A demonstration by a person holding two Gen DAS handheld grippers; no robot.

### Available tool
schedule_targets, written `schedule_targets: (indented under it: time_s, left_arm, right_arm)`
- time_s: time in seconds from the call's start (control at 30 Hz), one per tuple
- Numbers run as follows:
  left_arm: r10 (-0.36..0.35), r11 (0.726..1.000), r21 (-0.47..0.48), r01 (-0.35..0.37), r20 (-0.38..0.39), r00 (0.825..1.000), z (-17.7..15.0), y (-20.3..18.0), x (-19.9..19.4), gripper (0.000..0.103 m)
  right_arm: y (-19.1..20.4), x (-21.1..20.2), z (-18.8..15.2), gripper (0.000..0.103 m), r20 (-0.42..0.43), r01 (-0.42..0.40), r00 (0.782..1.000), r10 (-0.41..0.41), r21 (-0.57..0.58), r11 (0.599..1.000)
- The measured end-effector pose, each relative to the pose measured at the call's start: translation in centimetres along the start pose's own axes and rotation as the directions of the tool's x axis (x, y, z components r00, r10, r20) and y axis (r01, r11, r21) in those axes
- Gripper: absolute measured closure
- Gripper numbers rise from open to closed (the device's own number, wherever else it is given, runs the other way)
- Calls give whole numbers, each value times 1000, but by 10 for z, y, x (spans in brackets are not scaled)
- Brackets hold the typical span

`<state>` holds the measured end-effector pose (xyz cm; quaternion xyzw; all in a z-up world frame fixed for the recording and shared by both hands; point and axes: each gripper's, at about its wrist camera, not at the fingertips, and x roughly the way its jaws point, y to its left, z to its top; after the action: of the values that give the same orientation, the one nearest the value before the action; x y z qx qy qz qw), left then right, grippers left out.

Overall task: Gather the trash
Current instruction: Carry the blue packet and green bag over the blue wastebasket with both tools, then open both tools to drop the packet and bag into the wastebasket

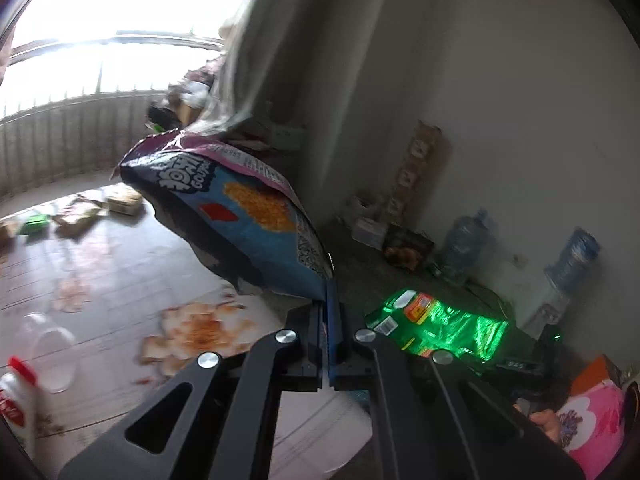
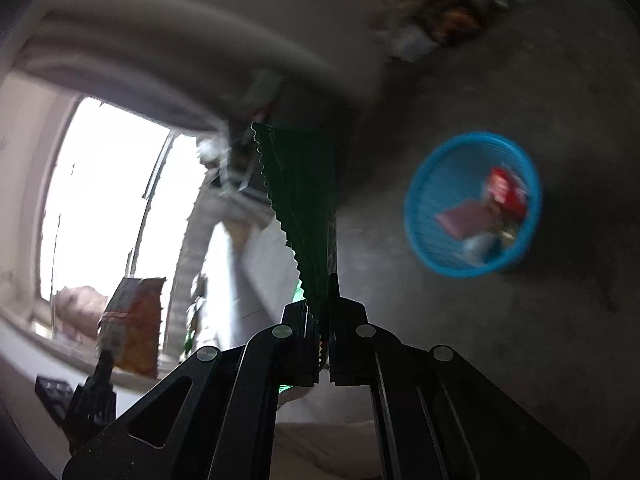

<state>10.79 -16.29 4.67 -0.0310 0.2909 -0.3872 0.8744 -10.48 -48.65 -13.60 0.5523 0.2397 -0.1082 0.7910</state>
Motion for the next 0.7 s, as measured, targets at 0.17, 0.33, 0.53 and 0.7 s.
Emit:
schedule_targets:
  time_s: [0.17, 0.33, 0.53, 0.7]
  left_arm:
    - [-35, 999, 28, 37, -50, 998, 4, -19, 33, 102]
    - [-43, 998, 40, 48, -104, 994, 7, -33, 66, 102]
    - [-47, 998, 41, 56, -206, 977, 2, -46, 114, 102]
    - [-22, 987, 145, 70, -309, 951, -8, -79, 164, 102]
  right_arm:
    - [-54, 27, 16, 100, -8, 43, 999, -42, 142, 989]
    - [-104, 75, 40, 87, -47, 120, 993, -112, 225, 967]
    - [-163, 120, 39, 44, -176, 326, 942, -286, 272, 905]
    - [-158, 87, 28, 38, -116, 339, 940, -320, 250, 907]
